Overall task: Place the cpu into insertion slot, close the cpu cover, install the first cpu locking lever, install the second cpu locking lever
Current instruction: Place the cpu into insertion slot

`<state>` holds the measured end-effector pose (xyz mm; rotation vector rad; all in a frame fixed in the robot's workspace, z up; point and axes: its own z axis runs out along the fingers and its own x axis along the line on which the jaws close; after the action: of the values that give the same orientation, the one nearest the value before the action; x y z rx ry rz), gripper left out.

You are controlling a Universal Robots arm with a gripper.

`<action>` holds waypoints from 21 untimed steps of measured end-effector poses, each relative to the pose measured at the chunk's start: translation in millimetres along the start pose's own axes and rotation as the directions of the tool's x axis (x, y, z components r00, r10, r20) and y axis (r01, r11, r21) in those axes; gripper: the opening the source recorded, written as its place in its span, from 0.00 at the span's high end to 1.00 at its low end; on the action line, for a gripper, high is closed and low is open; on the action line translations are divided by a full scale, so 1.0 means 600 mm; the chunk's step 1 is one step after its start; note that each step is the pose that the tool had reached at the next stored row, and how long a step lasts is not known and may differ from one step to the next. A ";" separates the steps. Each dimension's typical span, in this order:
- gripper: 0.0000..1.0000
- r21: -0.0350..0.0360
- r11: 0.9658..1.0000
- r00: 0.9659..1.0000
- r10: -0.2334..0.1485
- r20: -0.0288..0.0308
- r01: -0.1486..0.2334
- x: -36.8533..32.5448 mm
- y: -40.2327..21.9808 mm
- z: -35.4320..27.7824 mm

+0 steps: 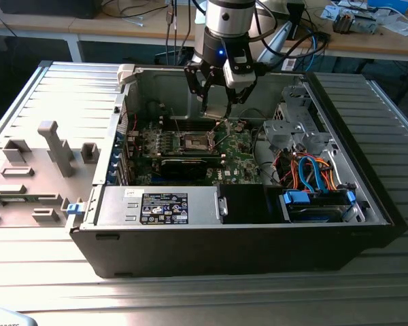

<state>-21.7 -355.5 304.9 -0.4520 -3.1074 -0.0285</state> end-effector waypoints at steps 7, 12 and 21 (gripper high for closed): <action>0.45 0.000 1.000 1.000 0.004 0.000 -0.004 0.000 0.000 0.002; 0.45 0.000 1.000 1.000 0.006 0.000 -0.006 0.000 0.000 0.003; 0.45 0.000 1.000 1.000 0.011 0.000 -0.011 0.000 0.000 0.005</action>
<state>-21.7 -355.5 302.0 -0.4687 -3.1051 -0.0284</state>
